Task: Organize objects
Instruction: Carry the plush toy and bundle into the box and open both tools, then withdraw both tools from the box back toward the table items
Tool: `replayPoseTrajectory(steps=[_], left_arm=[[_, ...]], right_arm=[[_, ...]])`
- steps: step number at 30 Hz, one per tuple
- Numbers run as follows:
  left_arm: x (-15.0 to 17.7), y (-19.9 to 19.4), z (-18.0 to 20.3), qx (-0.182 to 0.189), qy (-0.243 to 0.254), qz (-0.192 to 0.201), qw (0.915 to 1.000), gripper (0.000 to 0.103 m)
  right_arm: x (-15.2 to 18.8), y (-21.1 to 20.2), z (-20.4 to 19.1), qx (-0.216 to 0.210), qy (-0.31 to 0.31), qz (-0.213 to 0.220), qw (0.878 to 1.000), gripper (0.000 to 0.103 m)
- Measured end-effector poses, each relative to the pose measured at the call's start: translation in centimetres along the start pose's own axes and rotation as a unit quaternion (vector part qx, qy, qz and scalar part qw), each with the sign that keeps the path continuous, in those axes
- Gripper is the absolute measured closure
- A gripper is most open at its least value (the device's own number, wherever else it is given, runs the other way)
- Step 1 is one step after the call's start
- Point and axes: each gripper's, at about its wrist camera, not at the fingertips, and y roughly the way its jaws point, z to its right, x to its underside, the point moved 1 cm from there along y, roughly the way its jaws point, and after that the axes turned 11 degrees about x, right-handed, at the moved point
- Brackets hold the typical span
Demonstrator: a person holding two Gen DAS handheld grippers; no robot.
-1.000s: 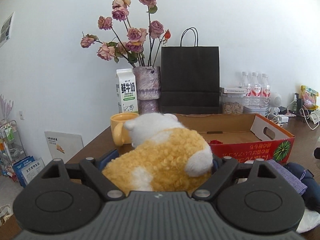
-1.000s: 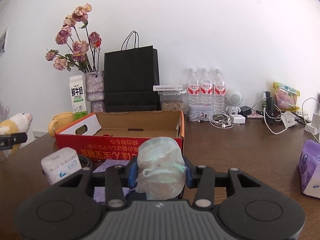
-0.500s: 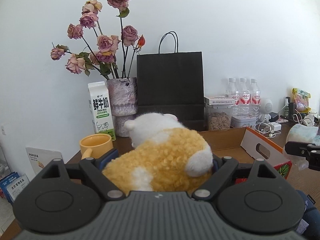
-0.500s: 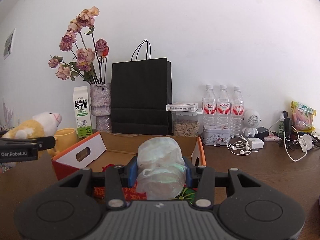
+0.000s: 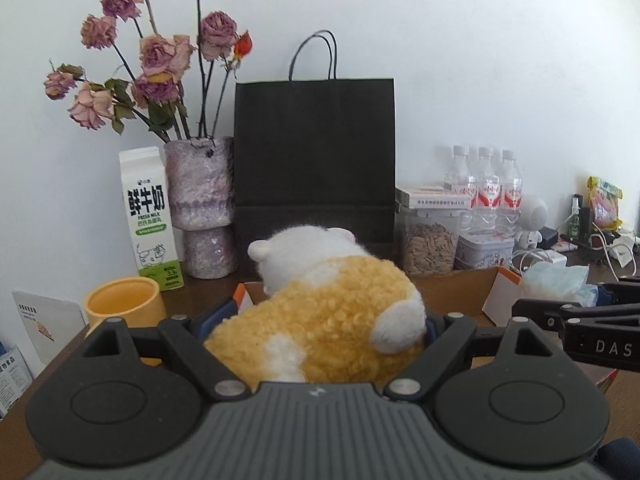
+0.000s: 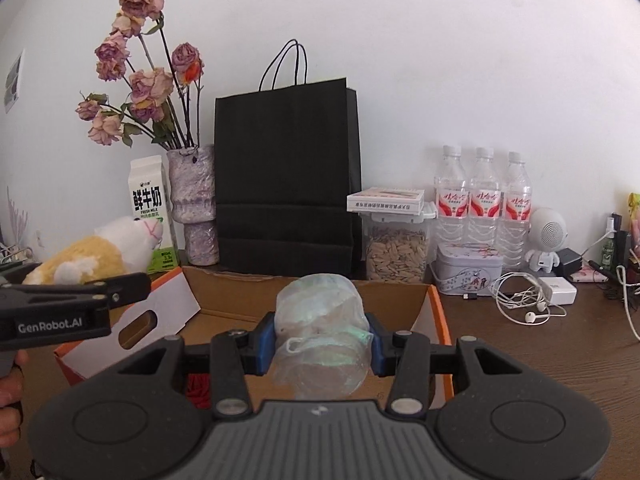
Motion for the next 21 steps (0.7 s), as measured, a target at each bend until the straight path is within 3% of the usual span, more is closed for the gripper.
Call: replayPoseTrajectory(steps=[11,13,15,16,17,21], left_arm=[[1.3,2.9,-1.4,-0.002,0.010,-0.025,0.9996,0.011],[1.4,2.9,-1.4,-0.005,0.006,-0.021,0.9998,0.000],[1.5,2.6,-1.2,-0.008,0.006,-0.011,0.9999,0.000],[1.4,2.5,-1.1,-0.009,0.008,-0.010,0.9999,0.000],[1.5,2.5,-1.1,-0.010,0.008,-0.009,0.9999,0.000],[1.3,2.3,-1.3,-0.015,-0.003,-0.005,0.9999,0.000]], right_arm=[[0.8,3.2,0.2,0.002,-0.025,-0.034,0.999,0.057],[1.0,3.5,0.4,0.007,-0.022,-0.047,0.999,0.047],[1.1,3.5,0.5,0.017,-0.020,-0.046,0.999,0.013],[1.2,3.4,0.5,0.025,-0.019,-0.042,0.999,0.006],[1.2,3.3,0.5,0.030,-0.019,-0.037,0.999,0.002],[1.1,3.1,0.6,0.031,-0.015,-0.035,0.999,0.002]])
